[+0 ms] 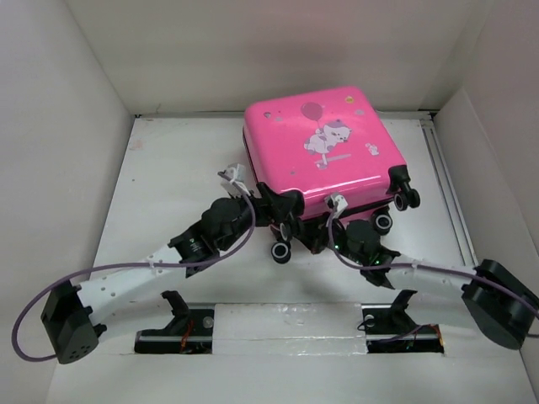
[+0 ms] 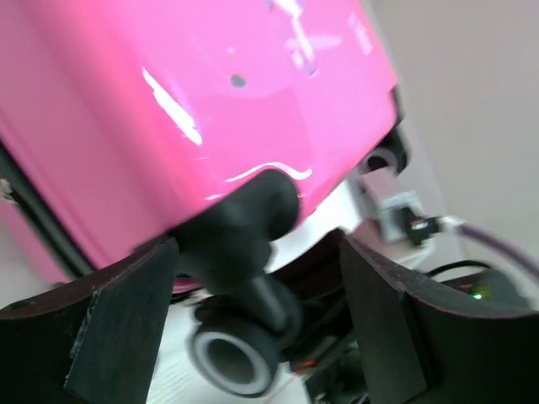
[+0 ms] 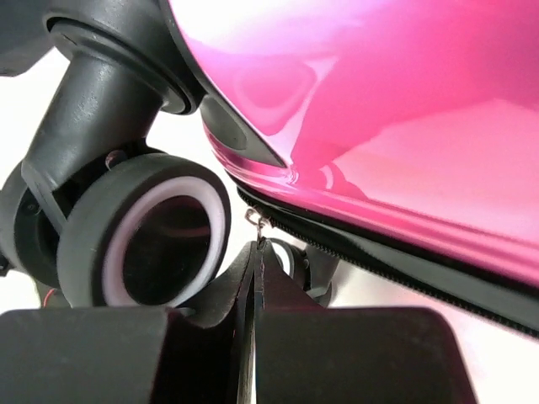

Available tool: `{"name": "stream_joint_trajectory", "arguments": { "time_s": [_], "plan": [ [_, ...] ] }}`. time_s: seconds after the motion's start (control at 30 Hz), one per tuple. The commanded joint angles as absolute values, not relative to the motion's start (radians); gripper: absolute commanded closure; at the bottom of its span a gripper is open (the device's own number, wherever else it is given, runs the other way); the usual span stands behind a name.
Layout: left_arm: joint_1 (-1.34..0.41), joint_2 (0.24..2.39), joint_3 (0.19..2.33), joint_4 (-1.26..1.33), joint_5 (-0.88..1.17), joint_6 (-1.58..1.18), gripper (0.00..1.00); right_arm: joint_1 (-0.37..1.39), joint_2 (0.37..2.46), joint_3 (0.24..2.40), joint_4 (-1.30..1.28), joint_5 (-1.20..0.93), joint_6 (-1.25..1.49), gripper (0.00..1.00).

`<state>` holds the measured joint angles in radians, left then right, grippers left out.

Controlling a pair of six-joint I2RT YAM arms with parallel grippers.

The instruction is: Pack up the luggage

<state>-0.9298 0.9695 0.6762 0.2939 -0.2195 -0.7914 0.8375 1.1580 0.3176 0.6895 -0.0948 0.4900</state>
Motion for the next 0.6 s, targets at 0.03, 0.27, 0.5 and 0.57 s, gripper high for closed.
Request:
{"name": "stream_joint_trajectory", "arguments": {
  "time_s": [0.03, 0.27, 0.5, 0.57],
  "plan": [
    [-0.933, 1.083, 0.749, 0.161, -0.101, -0.706, 0.29, 0.795, 1.000, 0.295, 0.557, -0.178, 0.488, 1.00],
    [-0.971, 1.149, 0.828, 0.067, -0.023, -0.673, 0.28, 0.736, 0.928, 0.304, 0.465, -0.198, 0.488, 1.00],
    [-0.971, 1.273, 0.854, 0.251, 0.208, -0.725, 0.37, 0.654, 0.937, 0.359, 0.405, -0.245, 0.457, 1.00],
    [-0.971, 1.305, 0.854, 0.296, 0.242, -0.756, 0.41, 0.635, 0.937, 0.370, 0.394, -0.276, 0.457, 1.00]
  ]
}}
